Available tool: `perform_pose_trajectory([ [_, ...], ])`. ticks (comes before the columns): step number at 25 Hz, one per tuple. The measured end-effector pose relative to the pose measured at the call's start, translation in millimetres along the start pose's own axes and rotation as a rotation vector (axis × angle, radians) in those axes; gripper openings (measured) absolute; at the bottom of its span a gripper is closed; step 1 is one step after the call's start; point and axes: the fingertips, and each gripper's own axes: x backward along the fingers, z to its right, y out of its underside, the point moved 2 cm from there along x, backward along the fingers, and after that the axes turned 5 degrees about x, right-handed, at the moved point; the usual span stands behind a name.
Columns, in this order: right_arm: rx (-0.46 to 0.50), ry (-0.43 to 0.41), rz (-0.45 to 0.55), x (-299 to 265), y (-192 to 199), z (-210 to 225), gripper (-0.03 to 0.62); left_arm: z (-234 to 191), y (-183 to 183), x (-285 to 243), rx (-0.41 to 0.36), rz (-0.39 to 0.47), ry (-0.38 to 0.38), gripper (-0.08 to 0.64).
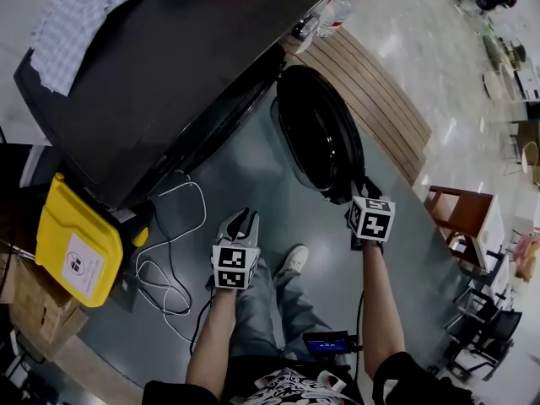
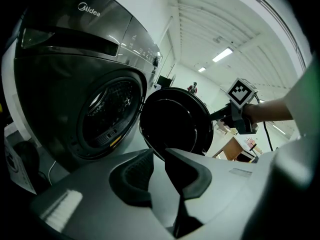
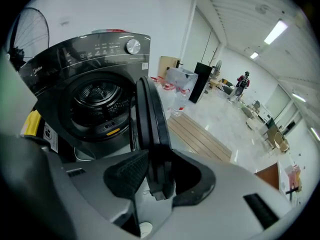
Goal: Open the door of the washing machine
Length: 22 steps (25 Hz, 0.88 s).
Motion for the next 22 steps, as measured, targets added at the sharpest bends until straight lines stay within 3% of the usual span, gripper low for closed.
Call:
perform_pose_trajectory([
  [6, -0.028, 0.054, -0.028, -12.4, -5.5, 36.6, 0.121, 6.7, -5.2, -0.7, 0.003, 0.012, 0.025, 0.064],
  [10, -0.101, 0.086, 0.056, 10.5, -14.4, 49.2, 0.009, 18.4, -22.3, 9.9, -0.019, 0.048, 0.041, 0.064],
  [14, -0.191, -0.011, 0.181, 62.4, -13.5, 32.6, 0.003, 31.0, -57.0, 43.5, -0.007, 0.147, 0.027, 0.063],
  [17, -0.297, -0.170, 0.276, 112.3, -13.8, 9.9, 0.003, 54.2, -82.8, 78.0, -0.057, 0.222, -0.014, 0.027],
  [19, -0.296, -0.281, 0.344, 152.0, -16.7, -8.7, 0.003, 73.1, -98.8, 104.8, -0.070, 0.287, -0.055, 0.014],
  [22, -0.227, -0.371, 0.430, 213.7, -20.4, -26.8, 0.003, 100.7, -117.0, 149.5, -0.015, 0.393, -0.114, 0.014],
])
